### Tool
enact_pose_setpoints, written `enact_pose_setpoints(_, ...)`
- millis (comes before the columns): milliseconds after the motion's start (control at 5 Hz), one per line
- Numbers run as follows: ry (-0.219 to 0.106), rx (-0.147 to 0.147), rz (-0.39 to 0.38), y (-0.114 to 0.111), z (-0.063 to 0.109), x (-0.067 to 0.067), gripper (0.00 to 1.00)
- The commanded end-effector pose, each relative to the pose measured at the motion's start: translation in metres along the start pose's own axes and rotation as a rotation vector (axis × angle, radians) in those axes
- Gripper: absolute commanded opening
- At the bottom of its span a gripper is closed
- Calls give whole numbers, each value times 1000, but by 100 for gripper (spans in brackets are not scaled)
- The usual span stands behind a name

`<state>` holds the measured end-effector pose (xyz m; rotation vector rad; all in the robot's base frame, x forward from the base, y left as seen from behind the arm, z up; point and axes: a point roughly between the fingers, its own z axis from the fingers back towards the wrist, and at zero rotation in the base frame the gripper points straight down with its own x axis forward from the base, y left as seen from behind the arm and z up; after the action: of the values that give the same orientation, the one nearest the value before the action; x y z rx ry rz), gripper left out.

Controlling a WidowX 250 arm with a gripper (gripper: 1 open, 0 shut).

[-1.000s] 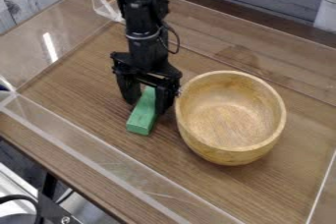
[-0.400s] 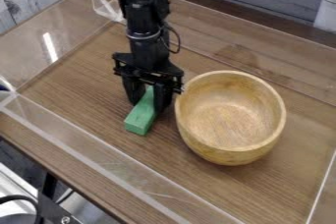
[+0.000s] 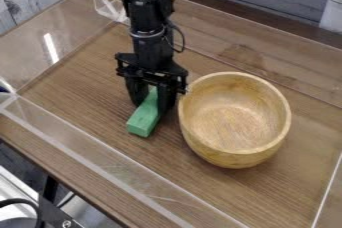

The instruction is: Put the green block in the brown bowl

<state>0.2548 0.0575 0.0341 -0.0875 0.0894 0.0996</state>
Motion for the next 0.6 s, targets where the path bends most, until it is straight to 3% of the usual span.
enact_pose_setpoints(0,-90,0,-9,-1,28,13,0)
enact_pose_setpoints(200,-120,-16,-5,-1,41,21,0)
enact_pose_setpoints(400,-158,-34,5,-2,57,40,0)
